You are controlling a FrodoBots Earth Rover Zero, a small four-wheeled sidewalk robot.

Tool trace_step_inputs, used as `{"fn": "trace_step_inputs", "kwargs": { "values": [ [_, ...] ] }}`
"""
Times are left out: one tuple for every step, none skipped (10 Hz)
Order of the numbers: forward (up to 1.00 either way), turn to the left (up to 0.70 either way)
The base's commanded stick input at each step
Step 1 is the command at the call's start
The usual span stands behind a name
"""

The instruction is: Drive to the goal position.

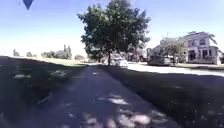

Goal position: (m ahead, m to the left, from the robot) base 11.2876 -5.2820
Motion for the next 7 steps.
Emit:
{"fn": "trace_step_inputs", "kwargs": {
  "values": [
    [0.85, 0.13],
    [0.85, 0.07],
    [0.85, 0.01],
    [0.85, 0.00],
    [0.85, 0.00],
    [0.85, 0.00],
    [0.85, 0.00]
  ]
}}
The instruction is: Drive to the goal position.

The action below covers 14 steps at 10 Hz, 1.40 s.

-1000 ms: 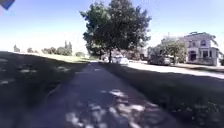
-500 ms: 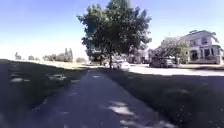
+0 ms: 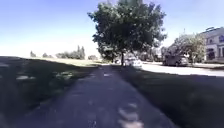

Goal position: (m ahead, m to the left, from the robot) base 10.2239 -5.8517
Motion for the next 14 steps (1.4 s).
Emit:
{"fn": "trace_step_inputs", "kwargs": {
  "values": [
    [0.85, 0.00],
    [0.85, 0.00],
    [0.85, 0.00],
    [0.85, 0.00],
    [0.85, 0.00],
    [0.85, 0.00],
    [0.85, 0.00],
    [0.85, 0.00],
    [0.85, 0.00],
    [0.85, 0.00],
    [0.85, 0.00],
    [0.85, 0.00],
    [0.85, 0.00],
    [0.85, 0.00]
  ]
}}
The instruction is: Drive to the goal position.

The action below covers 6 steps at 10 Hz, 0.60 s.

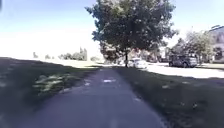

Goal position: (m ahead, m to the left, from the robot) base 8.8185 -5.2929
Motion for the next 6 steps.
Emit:
{"fn": "trace_step_inputs", "kwargs": {
  "values": [
    [0.85, 0.00],
    [0.85, 0.00],
    [0.85, 0.00],
    [0.85, 0.00],
    [0.85, 0.00],
    [0.85, 0.00]
  ]
}}
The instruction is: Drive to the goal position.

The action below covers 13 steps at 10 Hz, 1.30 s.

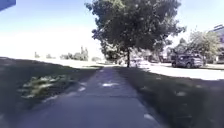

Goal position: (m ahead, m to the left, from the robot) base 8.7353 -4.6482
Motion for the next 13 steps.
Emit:
{"fn": "trace_step_inputs", "kwargs": {
  "values": [
    [0.85, 0.00],
    [0.85, 0.00],
    [0.85, 0.00],
    [0.85, 0.00],
    [0.85, 0.00],
    [0.85, 0.00],
    [0.85, 0.00],
    [0.85, 0.00],
    [0.85, 0.00],
    [0.85, 0.00],
    [0.85, 0.00],
    [0.85, 0.00],
    [0.85, 0.00]
  ]
}}
